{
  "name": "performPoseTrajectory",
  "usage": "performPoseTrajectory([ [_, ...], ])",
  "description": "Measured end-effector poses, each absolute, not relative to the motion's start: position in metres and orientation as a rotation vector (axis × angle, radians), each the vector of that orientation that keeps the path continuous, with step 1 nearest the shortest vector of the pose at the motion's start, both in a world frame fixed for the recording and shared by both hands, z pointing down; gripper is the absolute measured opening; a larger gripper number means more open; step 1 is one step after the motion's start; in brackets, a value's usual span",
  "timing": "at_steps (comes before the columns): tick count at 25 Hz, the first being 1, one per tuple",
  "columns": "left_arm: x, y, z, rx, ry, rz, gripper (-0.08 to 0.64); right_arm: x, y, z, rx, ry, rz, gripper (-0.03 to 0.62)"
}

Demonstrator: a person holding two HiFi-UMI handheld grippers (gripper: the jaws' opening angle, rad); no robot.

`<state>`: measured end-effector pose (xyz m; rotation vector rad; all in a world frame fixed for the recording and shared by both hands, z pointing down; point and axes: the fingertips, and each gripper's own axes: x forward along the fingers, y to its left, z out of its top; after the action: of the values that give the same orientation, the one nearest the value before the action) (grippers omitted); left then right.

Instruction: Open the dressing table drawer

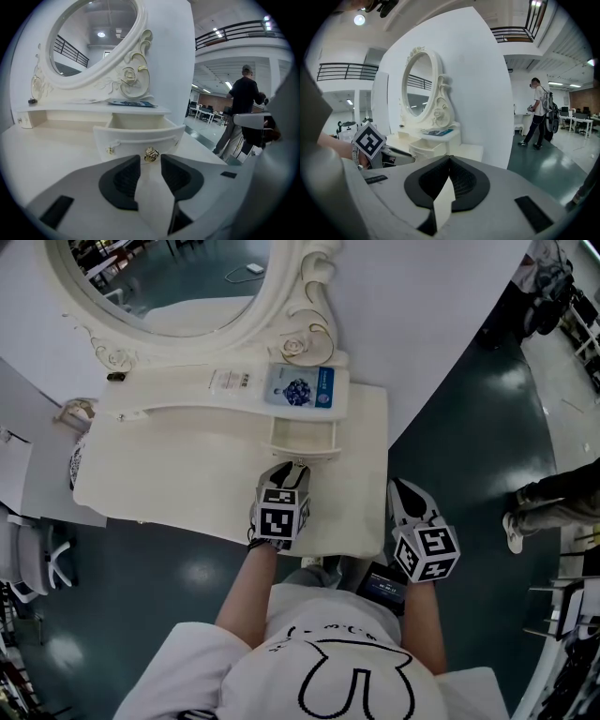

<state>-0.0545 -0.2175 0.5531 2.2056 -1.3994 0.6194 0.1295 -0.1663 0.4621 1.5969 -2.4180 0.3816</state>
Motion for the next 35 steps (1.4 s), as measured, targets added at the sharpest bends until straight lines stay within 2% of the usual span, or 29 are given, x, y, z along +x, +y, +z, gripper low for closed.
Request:
performPoseTrajectory([
  [9, -0.058, -0.215, 0.536, 2.221, -1.445, 0.552, 0.164, 0.133, -0.163, 0.445, 1.607, -2.476, 0.337, 0.012],
  [20, -0.056, -0.182, 0.516, 2.228, -1.488, 0.522, 0.114, 0.139, -0.135, 0.432, 1.573, -2.510, 0.310, 0.012],
  [31, -0.054, -0.144, 0.494, 2.218, -1.528, 0.497, 0.094, 0.143, -0.096, 0.418, 1.541, -2.522, 0.304, 0.012],
  [35, -0.051, -0.134, 0.477, 2.238, -1.550, 0.473, 0.021, 0.146, -0.087, 0.412, 1.546, -2.530, 0.313, 0.012],
])
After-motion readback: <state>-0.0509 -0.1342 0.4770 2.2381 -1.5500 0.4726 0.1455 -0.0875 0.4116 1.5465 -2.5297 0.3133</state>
